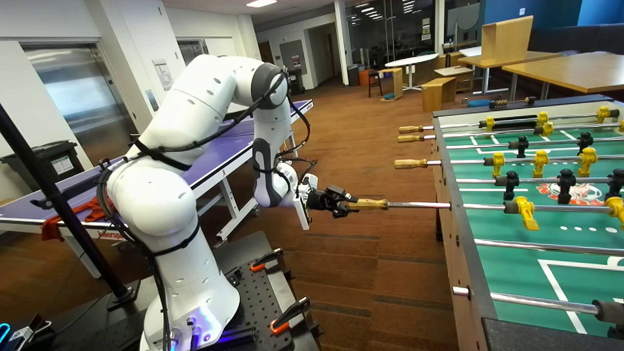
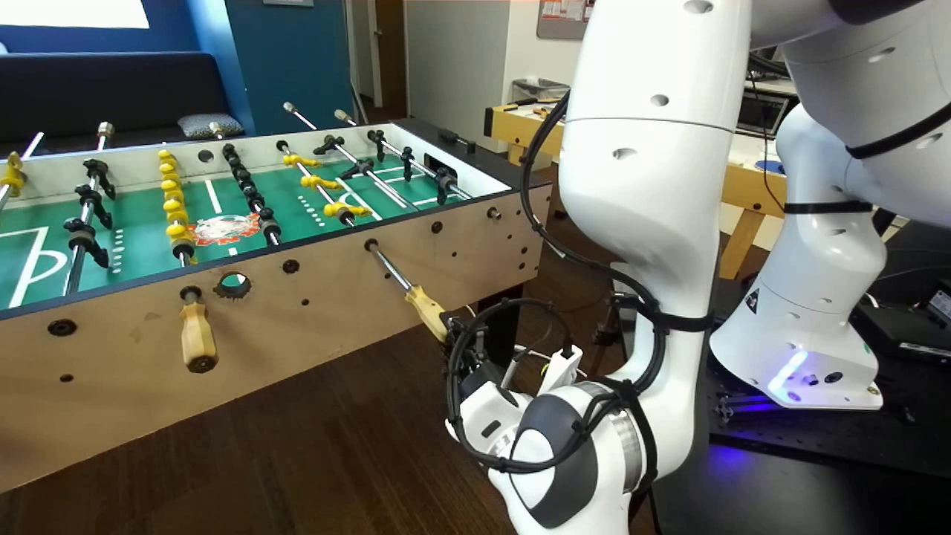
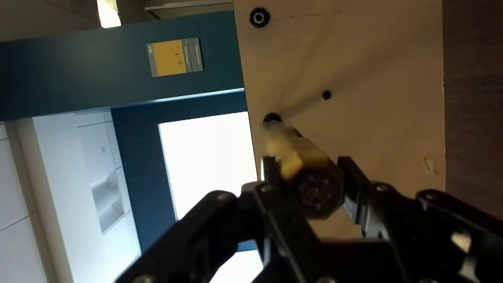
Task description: Turn the right rod clockwise
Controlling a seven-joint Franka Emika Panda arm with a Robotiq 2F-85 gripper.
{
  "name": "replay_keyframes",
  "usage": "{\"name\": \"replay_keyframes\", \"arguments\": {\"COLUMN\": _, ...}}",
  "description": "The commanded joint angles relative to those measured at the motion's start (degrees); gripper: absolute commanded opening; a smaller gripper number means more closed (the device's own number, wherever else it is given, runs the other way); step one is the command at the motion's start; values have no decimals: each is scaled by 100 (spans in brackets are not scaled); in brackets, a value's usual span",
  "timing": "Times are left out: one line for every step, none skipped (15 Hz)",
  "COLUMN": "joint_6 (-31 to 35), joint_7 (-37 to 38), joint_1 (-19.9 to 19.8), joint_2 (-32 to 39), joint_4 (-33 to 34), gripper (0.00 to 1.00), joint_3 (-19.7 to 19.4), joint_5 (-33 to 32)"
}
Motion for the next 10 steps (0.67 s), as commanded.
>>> {"name": "replay_keyframes", "arguments": {"joint_6": 629, "joint_7": 959, "joint_1": -244, "joint_2": -2, "joint_4": -253, "gripper": 17, "joint_3": -20, "joint_5": -418}}
{"name": "replay_keyframes", "arguments": {"joint_6": 624, "joint_7": 1200, "joint_1": -253, "joint_2": -10, "joint_4": -301, "gripper": 17, "joint_3": -22, "joint_5": -527}}
{"name": "replay_keyframes", "arguments": {"joint_6": 619, "joint_7": 1437, "joint_1": -265, "joint_2": -17, "joint_4": -350, "gripper": 17, "joint_3": -21, "joint_5": -635}}
{"name": "replay_keyframes", "arguments": {"joint_6": 598, "joint_7": 1681, "joint_1": -268, "joint_2": -20, "joint_4": -389, "gripper": 17, "joint_3": -21, "joint_5": -737}}
{"name": "replay_keyframes", "arguments": {"joint_6": 577, "joint_7": 1921, "joint_1": -269, "joint_2": -17, "joint_4": -424, "gripper": 17, "joint_3": -22, "joint_5": -844}}
{"name": "replay_keyframes", "arguments": {"joint_6": 577, "joint_7": 2146, "joint_1": -282, "joint_2": -20, "joint_4": -470, "gripper": 17, "joint_3": -20, "joint_5": -948}}
{"name": "replay_keyframes", "arguments": {"joint_6": 591, "joint_7": 2351, "joint_1": -306, "joint_2": -11, "joint_4": -485, "gripper": 17, "joint_3": -8, "joint_5": -1019}}
{"name": "replay_keyframes", "arguments": {"joint_6": 3, "joint_7": 1968, "joint_1": -101, "joint_2": -76, "joint_4": -428, "gripper": 17, "joint_3": -9, "joint_5": -663}}
{"name": "replay_keyframes", "arguments": {"joint_6": -36, "joint_7": 2027, "joint_1": -103, "joint_2": -80, "joint_4": -452, "gripper": 42, "joint_3": -7, "joint_5": -676}}
{"name": "replay_keyframes", "arguments": {"joint_6": -37, "joint_7": 2025, "joint_1": -103, "joint_2": -75, "joint_4": -448, "gripper": 42, "joint_3": -8, "joint_5": -674}}
